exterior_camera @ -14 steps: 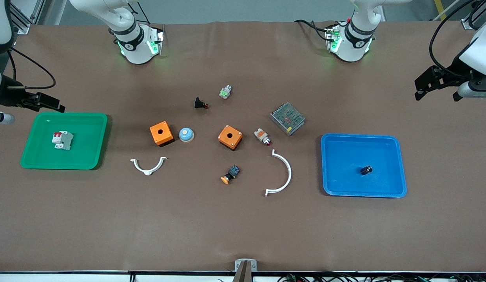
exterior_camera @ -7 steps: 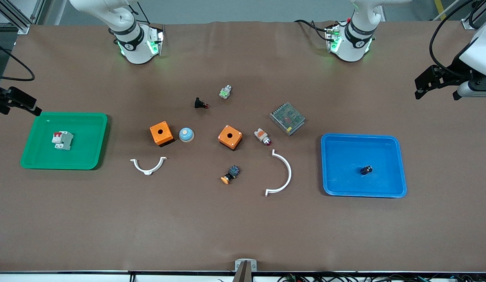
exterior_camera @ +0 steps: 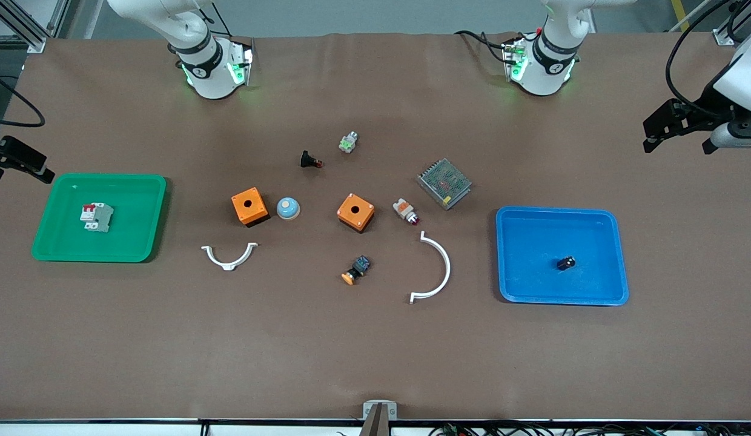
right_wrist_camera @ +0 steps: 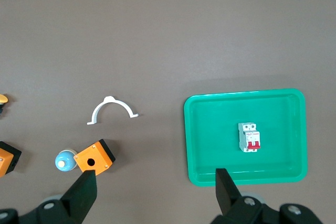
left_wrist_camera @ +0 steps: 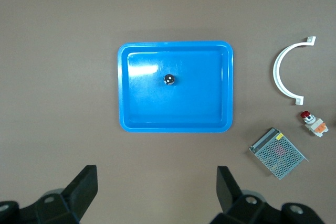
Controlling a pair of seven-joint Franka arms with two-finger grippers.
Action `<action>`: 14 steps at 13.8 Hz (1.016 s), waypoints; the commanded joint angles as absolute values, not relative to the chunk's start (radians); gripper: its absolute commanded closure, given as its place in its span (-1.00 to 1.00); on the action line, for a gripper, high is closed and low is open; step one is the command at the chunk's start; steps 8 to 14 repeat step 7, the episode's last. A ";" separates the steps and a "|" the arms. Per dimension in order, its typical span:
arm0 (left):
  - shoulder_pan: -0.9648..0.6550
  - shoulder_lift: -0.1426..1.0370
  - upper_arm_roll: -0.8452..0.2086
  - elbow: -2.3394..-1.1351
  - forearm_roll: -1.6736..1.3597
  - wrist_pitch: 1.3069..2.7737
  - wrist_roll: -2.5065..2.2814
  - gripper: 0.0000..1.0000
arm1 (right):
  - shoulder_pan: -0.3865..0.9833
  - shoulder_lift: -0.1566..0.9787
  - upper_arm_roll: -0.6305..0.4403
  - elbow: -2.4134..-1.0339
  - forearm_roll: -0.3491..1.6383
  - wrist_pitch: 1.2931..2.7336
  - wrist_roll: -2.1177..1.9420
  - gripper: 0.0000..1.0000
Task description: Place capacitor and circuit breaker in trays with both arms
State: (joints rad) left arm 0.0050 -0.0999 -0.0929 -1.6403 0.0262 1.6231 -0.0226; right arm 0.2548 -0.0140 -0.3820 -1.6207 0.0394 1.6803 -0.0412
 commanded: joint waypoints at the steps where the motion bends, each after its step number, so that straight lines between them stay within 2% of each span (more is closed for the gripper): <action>1: 0.017 -0.098 -0.101 -1.611 0.012 1.603 -0.005 -1.00 | 0.265 0.003 -0.390 -1.583 0.028 1.657 -0.029 -1.00; 5: 0.014 -0.094 -0.103 -1.597 0.018 1.575 -0.008 -1.00 | 0.230 0.012 -0.376 -1.577 0.038 1.652 -0.034 -1.00; 7: 0.012 -0.094 -0.103 -1.597 0.011 1.575 -0.012 -1.00 | 0.123 0.014 -0.269 -1.569 0.038 1.649 -0.034 -1.00; 14: 0.012 -0.094 -0.103 -1.597 0.011 1.575 -0.012 -1.00 | 0.123 0.014 -0.269 -1.569 0.038 1.649 -0.034 -1.00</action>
